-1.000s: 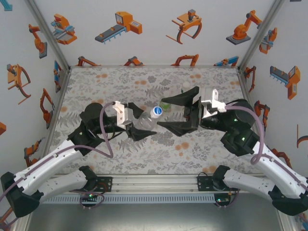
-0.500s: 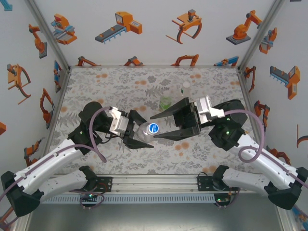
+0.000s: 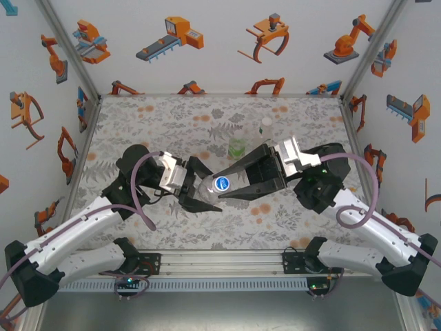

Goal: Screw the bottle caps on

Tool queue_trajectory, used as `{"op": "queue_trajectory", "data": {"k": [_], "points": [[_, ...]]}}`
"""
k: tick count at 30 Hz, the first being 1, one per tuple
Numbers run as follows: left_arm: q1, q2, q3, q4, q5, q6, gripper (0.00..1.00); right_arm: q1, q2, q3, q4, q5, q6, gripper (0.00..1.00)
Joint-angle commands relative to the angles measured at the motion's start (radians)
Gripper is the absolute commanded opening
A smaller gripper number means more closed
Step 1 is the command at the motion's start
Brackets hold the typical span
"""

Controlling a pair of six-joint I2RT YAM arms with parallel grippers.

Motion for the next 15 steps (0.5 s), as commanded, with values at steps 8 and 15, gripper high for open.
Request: {"op": "queue_trajectory", "data": {"k": [8,15], "points": [[-0.002,-0.007,0.025,0.058,-0.082,-0.015,0.0,0.013,-0.008,-0.006,0.005,0.016,-0.032,0.26],[-0.002,-0.056,-0.043,0.09,-0.501,0.042,0.0,0.012,-0.049,0.012,-0.371,0.429,-0.263,0.14]]}}
